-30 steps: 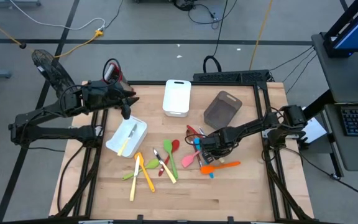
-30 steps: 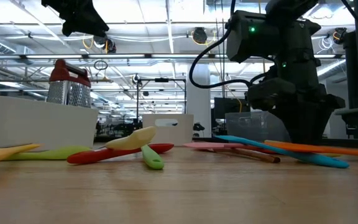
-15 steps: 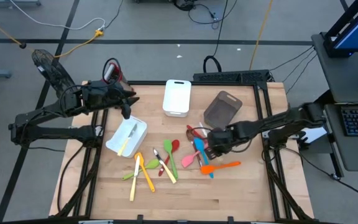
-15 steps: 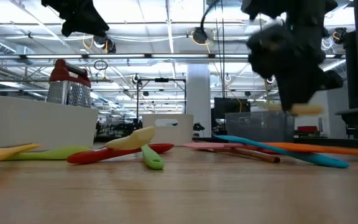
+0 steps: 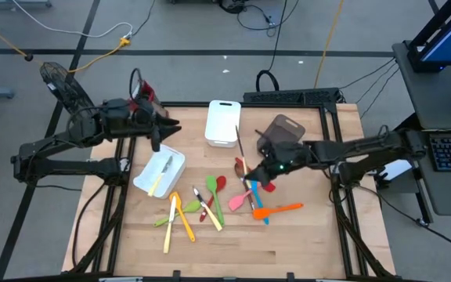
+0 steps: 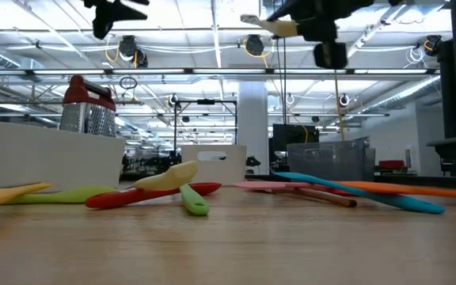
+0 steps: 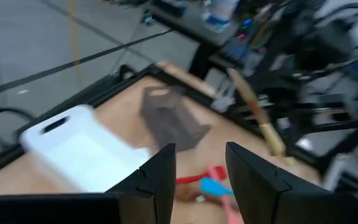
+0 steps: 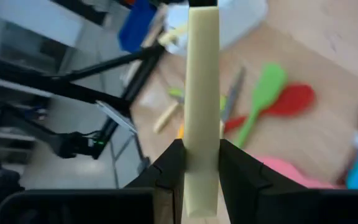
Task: Pick & Place Kitchen Items
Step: Put the yellow table knife into the bottom white bin
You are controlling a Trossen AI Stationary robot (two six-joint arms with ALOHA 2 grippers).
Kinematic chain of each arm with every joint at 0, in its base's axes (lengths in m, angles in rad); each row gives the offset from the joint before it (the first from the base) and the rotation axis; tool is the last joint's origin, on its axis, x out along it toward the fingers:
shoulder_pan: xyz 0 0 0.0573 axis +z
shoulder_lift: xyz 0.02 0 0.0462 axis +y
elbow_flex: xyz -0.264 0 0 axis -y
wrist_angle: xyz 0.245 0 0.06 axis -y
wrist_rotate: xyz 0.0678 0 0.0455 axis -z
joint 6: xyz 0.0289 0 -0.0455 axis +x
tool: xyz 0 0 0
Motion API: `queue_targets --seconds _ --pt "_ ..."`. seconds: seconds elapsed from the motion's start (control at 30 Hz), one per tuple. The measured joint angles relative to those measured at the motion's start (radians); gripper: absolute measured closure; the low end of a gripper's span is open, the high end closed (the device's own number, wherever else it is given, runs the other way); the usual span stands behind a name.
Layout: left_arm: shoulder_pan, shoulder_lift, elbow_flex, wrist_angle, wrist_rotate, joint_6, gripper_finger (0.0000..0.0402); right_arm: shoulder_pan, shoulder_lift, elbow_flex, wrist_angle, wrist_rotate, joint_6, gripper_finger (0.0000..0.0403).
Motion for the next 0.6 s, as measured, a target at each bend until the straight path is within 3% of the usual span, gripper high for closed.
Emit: queue_targets --seconds 0.3,0.6 --pt "-0.032 0.111 0.0 0.235 0.19 -0.122 0.0256 -0.081 0.023 0.0 0.207 -0.082 -0.139 0.0337" --pt "-0.069 0.353 0.0 0.59 0.213 -0.273 0.0256 -0.139 0.03 0.001 0.282 -0.137 -0.204 0.0337"
